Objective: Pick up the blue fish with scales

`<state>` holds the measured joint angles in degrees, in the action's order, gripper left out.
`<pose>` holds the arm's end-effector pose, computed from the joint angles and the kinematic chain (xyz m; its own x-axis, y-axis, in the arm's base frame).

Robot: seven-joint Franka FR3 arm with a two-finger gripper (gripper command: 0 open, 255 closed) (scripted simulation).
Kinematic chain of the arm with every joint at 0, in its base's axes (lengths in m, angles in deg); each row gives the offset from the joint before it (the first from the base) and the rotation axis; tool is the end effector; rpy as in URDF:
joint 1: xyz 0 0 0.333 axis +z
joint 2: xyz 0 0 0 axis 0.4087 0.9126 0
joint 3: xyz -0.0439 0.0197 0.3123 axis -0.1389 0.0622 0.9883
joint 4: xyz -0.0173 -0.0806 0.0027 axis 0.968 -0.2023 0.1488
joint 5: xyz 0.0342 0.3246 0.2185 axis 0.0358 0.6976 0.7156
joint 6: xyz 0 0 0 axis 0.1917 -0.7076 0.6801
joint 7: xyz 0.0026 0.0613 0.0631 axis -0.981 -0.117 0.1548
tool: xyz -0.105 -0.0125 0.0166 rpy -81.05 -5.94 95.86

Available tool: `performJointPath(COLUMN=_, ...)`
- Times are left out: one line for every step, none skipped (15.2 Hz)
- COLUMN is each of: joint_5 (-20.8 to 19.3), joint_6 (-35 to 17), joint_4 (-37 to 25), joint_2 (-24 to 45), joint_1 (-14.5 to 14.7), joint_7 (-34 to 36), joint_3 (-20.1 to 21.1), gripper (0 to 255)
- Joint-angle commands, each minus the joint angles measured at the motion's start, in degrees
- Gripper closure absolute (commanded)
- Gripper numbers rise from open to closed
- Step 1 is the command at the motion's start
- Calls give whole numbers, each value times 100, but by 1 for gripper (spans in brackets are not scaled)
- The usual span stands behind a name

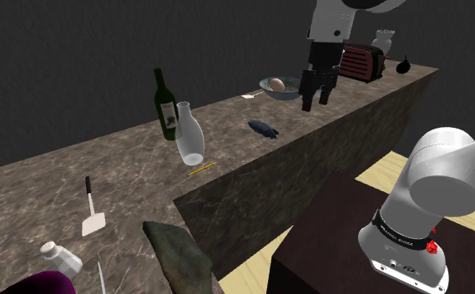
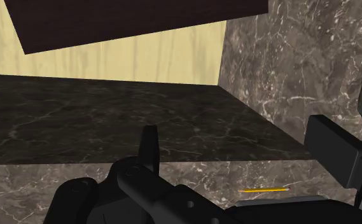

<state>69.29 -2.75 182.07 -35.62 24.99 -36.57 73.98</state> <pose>0.3098 -0.0116 0.5470 0.9924 -0.1007 -0.0710 -0.1090 -0.9862 -0.1243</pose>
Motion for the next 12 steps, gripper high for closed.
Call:
performJointPath(joint_5=0, joint_6=0, joint_4=0, joint_2=0, joint_1=0, joint_7=0, joint_3=0, gripper=0)
performJointPath(joint_5=-35, joint_6=-153, joint_4=-15, joint_2=186, joint_1=-20, joint_7=-64, joint_3=-56, gripper=0)
performJointPath(joint_5=-67, joint_6=-303, joint_4=-37, joint_2=376, joint_1=-39, joint_7=-127, joint_3=-111, gripper=0)
performJointPath(joint_5=-96, joint_6=-450, joint_4=-67, joint_2=571, joint_1=-56, joint_7=-189, joint_3=-167, gripper=0)
performJointPath(joint_5=-122, joint_6=-594, joint_4=-105, joint_2=770, joint_1=-71, joint_7=-251, joint_3=-223, gripper=0)
performJointPath(joint_5=-143, joint_6=-734, joint_4=-150, joint_2=973, joint_1=-85, joint_7=-312, joint_3=-279, gripper=0)
performJointPath(joint_5=-161, joint_6=-870, joint_4=-203, joint_2=1179, joint_1=-99, joint_7=-374, joint_3=-333, gripper=0)
performJointPath(joint_5=-174, joint_6=-1001, joint_4=-264, joint_2=1388, joint_1=-111, joint_7=-435, joint_3=-387, gripper=0)
performJointPath(joint_5=-183, joint_6=-1128, joint_4=-332, joint_2=1600, joint_1=-123, joint_7=-497, joint_3=-441, gripper=0)
performJointPath(joint_5=-188, joint_6=-1250, joint_4=-407, joint_2=1815, joint_1=-133, joint_7=-559, joint_3=-494, gripper=0)
performJointPath(joint_5=-187, joint_6=-1367, joint_4=-489, joint_2=2031, joint_1=-143, joint_7=-622, joint_3=-546, gripper=0)
performJointPath(joint_5=-182, joint_6=-1477, joint_4=-579, joint_2=2250, joint_1=-153, joint_7=-686, joint_3=-596, gripper=0)
